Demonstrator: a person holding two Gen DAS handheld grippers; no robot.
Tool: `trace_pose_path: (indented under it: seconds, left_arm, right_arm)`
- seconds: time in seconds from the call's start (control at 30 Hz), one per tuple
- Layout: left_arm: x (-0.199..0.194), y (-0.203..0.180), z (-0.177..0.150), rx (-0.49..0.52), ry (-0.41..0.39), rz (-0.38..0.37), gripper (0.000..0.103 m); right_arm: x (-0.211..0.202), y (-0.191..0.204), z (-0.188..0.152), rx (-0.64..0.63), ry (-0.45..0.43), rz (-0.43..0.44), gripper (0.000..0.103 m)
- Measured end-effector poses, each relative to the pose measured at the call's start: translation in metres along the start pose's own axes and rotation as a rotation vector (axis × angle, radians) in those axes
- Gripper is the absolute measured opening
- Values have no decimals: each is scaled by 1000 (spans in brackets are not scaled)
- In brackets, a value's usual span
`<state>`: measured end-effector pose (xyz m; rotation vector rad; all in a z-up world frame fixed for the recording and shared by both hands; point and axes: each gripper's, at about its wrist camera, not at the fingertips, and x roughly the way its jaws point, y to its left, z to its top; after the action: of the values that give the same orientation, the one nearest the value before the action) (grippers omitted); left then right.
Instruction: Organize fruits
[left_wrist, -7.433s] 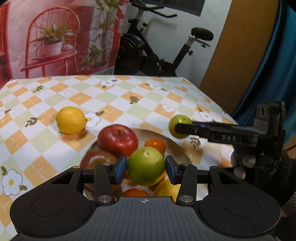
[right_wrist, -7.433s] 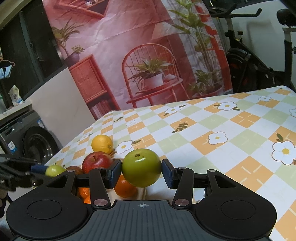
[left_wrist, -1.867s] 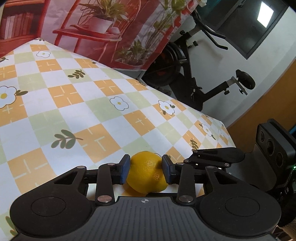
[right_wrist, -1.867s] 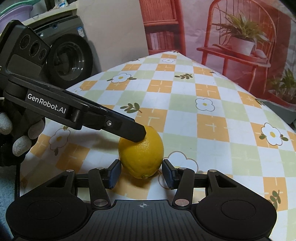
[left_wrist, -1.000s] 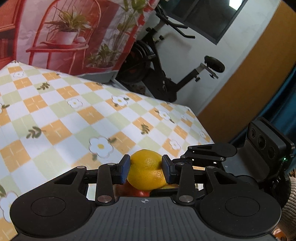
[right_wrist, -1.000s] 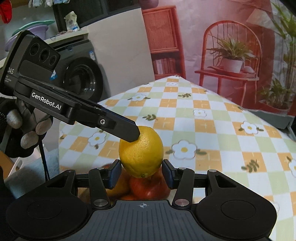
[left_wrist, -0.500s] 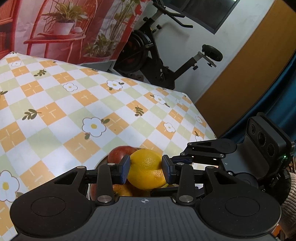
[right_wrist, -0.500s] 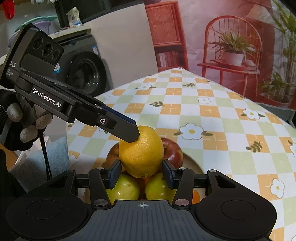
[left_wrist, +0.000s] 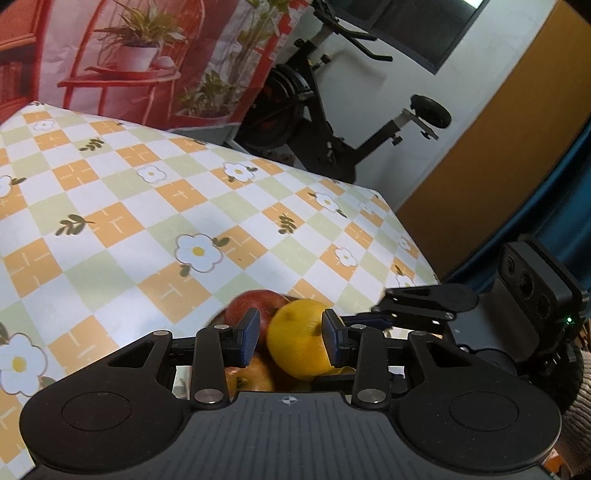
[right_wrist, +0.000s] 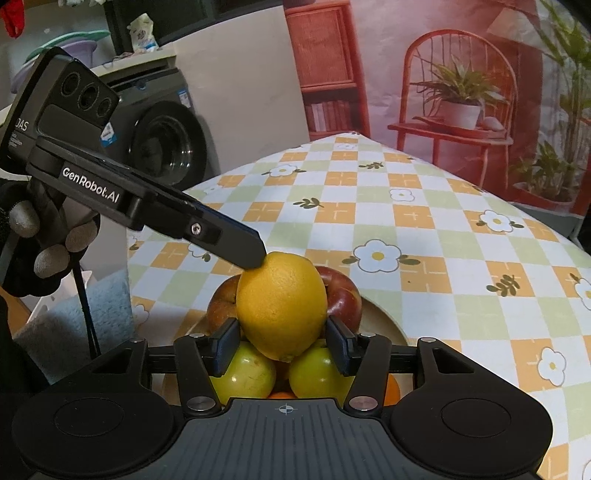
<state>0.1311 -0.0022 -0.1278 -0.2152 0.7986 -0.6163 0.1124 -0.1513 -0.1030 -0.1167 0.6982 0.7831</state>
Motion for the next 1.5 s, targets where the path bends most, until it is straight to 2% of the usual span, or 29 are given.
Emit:
trace_pose_path:
  seconds: [0.17,0.2,0.27,0.33,0.4,0.47,0.57,0.83,1.1,1.3,1.5]
  left_arm:
    - [-12,-9,3,40,-43,56,46]
    - [-16,-12,3,57,-57,69,52]
    - [-24,-18,4,82,-90,101,62]
    - [-33,-26,4,113,-129,132,68]
    - [-42,-33,4,135,-166,173,77]
    - [-49,-40,3,159,-197,210,81]
    - [-60,-51,-1,193,-231,261,88]
    - [-76,-74,-13,238,-267,407,90]
    - [-93,-93,-30,312,-287,517,92]
    - [-103,-94,-39,298,-300,504,94]
    - [-104,-96,-42,287,-317,492,94]
  right_arm:
    - [-15,0,-3,24,-42,-35,53]
    - [-20,-1,-4,32,-56,-44,54]
    - [-30,-1,-5,54,-89,-65,65]
    - [-41,-1,-8,69,-124,-86,68]
    - [-52,1,-11,96,-160,-121,75]
    - [-63,2,-15,130,-202,-154,91]
    - [-80,6,-22,197,-261,-229,102]
    - [-111,35,-41,332,-376,-400,103]
    - [-122,57,-52,392,-386,-497,103]
    - [-124,62,-53,422,-364,-549,103]
    - [-124,70,-51,399,-354,-573,103]
